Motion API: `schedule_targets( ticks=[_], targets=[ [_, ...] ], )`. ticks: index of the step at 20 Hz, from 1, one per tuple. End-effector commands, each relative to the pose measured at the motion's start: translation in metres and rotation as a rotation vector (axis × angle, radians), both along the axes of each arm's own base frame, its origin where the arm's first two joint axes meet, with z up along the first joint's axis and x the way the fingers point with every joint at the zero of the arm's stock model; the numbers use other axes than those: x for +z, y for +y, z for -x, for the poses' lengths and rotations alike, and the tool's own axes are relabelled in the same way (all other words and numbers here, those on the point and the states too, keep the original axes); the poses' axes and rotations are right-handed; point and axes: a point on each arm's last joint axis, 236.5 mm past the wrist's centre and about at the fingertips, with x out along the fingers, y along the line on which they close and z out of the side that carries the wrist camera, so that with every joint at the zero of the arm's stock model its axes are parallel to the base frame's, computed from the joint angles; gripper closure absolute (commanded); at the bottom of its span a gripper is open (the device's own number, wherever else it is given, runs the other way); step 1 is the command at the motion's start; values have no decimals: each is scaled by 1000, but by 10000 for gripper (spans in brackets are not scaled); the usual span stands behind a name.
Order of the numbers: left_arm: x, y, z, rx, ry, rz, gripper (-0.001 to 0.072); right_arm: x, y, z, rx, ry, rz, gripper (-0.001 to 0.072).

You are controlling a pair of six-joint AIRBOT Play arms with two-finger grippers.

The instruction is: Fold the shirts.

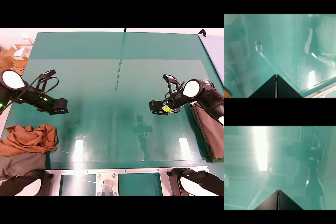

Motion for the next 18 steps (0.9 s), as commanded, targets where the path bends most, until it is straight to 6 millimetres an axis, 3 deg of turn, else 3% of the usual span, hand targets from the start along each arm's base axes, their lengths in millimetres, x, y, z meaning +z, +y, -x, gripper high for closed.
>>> schedule_targets(
  ticks=[1,6,8,9,10,12,13,15,18],
  targets=[
    [0,0,-1,1,-3,0,680,0,0,0,0,0,0,699],
    [-3,7,-1,-38,-22,-40,680,0,0,0,0,0,0,699],
    [-14,45,-4,-58,-39,-211,678,0,0,0,0,0,0,699],
    [-19,75,-4,-51,-33,-338,489,0,0,0,0,0,0,699],
    [-21,106,-3,-21,-17,-469,10,0,0,0,0,0,0,699],
    [-16,163,4,34,21,-704,-13,0,0,0,0,0,0,699],
    [-19,175,9,42,39,-746,-13,0,0,0,0,1,0,699],
    [-40,177,33,46,132,-723,-13,0,0,0,0,1,0,699],
    [-76,189,103,17,384,-732,-13,0,0,0,0,1,0,700]
  ],
)
